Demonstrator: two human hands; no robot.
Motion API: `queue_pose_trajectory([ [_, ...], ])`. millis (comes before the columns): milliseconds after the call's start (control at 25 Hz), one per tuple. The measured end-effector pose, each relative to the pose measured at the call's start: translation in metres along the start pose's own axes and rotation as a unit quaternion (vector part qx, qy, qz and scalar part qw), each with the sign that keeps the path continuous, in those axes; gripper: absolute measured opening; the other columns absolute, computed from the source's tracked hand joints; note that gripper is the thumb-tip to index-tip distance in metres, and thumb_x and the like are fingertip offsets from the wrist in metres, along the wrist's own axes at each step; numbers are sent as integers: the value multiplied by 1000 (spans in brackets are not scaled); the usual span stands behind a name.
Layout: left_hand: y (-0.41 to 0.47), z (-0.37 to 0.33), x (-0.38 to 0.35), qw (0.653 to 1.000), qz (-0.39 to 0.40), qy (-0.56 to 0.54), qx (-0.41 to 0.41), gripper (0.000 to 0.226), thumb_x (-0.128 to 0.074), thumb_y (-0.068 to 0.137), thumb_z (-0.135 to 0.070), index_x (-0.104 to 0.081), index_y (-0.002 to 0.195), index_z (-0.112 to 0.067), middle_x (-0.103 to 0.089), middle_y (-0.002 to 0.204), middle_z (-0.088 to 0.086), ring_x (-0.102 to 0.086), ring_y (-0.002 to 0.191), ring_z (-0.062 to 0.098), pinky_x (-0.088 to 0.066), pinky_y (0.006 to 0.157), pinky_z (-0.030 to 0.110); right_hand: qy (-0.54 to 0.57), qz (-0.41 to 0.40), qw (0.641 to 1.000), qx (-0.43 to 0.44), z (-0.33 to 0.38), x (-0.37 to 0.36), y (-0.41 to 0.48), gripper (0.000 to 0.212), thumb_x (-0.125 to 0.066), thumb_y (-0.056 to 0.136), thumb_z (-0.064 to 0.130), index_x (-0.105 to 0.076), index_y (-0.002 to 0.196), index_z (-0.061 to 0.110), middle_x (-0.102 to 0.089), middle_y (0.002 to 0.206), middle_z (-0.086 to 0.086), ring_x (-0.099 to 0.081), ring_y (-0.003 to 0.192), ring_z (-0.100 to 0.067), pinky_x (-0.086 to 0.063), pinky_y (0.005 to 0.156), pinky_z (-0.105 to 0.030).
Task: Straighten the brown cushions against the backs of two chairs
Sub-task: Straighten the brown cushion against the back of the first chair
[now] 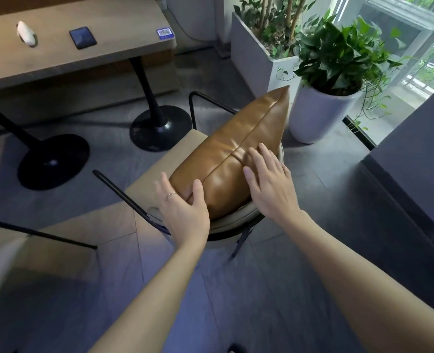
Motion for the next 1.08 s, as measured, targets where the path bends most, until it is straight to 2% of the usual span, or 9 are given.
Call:
queue_pose_trajectory([
  [80, -10, 25, -5, 983, -18, -117, 143, 99, -70, 89, -57, -15, 165, -25, -20, 171, 3, -32, 151, 23, -32, 112, 35, 74, -25, 996, -52, -19, 7, 2, 58, -32, 109, 48, -32, 161, 24, -27, 173, -4, -30, 156, -27, -29, 121, -53],
  [200, -26, 56, -19, 931, -29, -210, 298, 129, -78, 61, -78, -9, 163, -39, -33, 163, -7, -45, 141, 23, -39, 116, 46, 147, -2, 974, -171, -58, 1, 2, 62, -40, 109, 42, -22, 165, 25, -20, 175, -3, -31, 155, -26, -30, 119, -51],
  [320, -42, 65, -42, 847, -16, -325, 422, 123, -84, 48, -78, -35, 152, -32, -55, 141, -9, -56, 125, 25, -46, 110, 57, 250, 52, 924, -284, -92, -22, 0, 78, -58, 102, 39, -17, 166, 22, -23, 173, -6, -30, 156, -26, -27, 123, -45],
  [400, -42, 62, -50, 828, -23, -367, 423, 83, -86, 63, -67, -49, 126, -28, -59, 117, -12, -56, 116, 23, -46, 110, 59, 314, 80, 890, -322, -101, -39, -3, 90, -69, 95, 37, -16, 167, 26, -36, 167, -2, -41, 150, -27, -36, 119, -44],
  [480, -40, 57, -49, 832, -35, -375, 407, 65, -86, 70, -59, -50, 115, -30, -57, 101, -16, -56, 112, 22, -47, 109, 57, 353, 102, 862, -349, -104, -53, -8, 93, -72, 95, 30, -12, 166, 33, -43, 156, 8, -49, 140, -26, -44, 104, -40],
  [680, -34, 60, -47, 826, -51, -388, 407, 81, -89, 64, -58, -56, 130, -24, -63, 117, -5, -59, 112, 24, -50, 108, 57, 441, 77, 812, -374, -110, -70, -13, 81, -73, 95, 14, -28, 161, 28, -59, 142, -2, -66, 114, -27, -52, 63, -32],
  [840, -26, 66, -43, 841, -46, -372, 390, 102, -87, 55, -66, -54, 143, -27, -65, 127, -9, -61, 118, 23, -51, 106, 55, 448, 80, 800, -392, -113, -84, -18, 80, -81, 90, 23, -37, 157, 21, -66, 138, -8, -72, 112, -32, -63, 85, -49],
  [1000, -10, 66, -32, 850, -38, -374, 369, 108, -89, 51, -65, -53, 145, -27, -68, 125, -10, -63, 115, 20, -54, 104, 54, 439, 90, 811, -376, -97, -91, -15, 34, -80, 90, 30, -61, 119, 27, -73, 124, -4, -73, 110, -31, -58, 98, -54],
  [1080, 2, 70, -26, 852, -37, -365, 374, 100, -91, 56, -61, -56, 142, -24, -67, 124, -8, -62, 112, 20, -53, 104, 55, 445, 93, 810, -371, -86, -96, -13, 46, -84, 81, 39, -62, 119, 27, -74, 123, -1, -73, 110, -31, -59, 98, -54],
])
Point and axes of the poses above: each hand's wrist, its own y-axis towards the middle knuckle, its own x-axis out of the back of the hand, z = x × y, the point moved 9 cm from there along y, towards the middle knuckle
